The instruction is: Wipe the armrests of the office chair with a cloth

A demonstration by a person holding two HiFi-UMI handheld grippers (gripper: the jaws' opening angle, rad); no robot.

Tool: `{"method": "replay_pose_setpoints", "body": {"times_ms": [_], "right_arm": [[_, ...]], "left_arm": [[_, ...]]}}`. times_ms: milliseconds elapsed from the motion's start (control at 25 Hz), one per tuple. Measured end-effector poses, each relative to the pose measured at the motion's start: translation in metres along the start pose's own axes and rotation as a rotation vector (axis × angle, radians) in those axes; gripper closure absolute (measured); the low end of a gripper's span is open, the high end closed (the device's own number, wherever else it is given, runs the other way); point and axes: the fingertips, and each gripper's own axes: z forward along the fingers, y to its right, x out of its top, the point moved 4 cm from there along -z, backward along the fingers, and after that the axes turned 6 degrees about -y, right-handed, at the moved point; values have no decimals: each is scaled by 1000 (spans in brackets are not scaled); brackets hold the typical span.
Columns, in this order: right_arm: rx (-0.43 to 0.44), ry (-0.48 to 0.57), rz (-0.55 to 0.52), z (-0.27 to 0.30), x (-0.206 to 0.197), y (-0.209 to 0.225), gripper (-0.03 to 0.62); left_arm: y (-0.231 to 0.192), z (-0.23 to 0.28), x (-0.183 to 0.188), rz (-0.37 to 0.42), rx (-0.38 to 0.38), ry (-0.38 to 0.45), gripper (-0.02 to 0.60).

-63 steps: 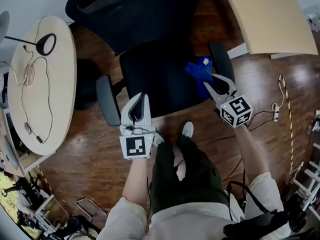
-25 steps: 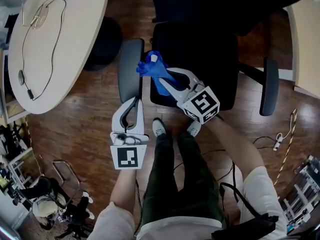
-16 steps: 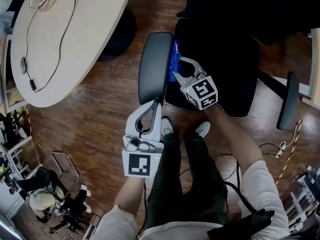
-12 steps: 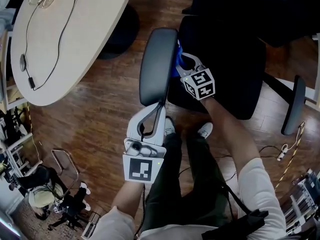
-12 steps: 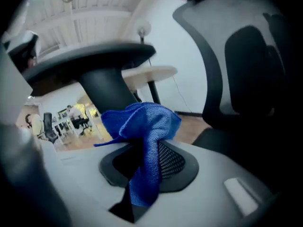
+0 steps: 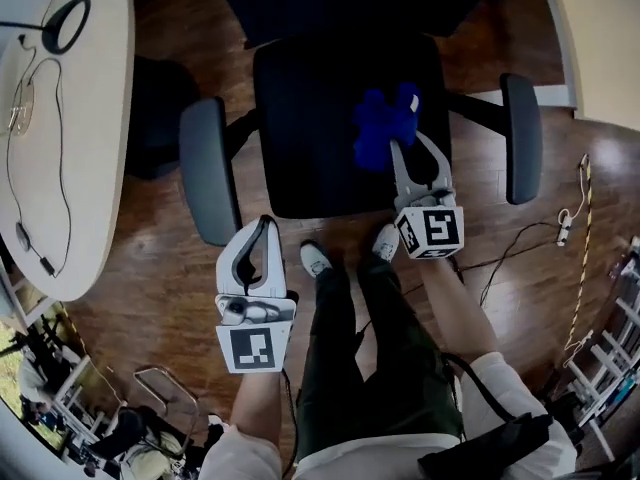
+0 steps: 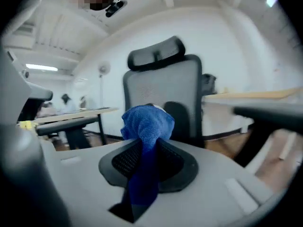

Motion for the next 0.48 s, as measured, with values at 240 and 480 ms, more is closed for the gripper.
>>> {"method": "replay_pose_setpoints", "body": {"times_ms": [240,480], "right_arm": [[-465,18,75,-50,-49,137,505],[-546,8,69,-8,-54,196,505]], "left_arm": [[71,61,35,41,-198,45,581],[101,73,37,83,-254,41,581]]}}
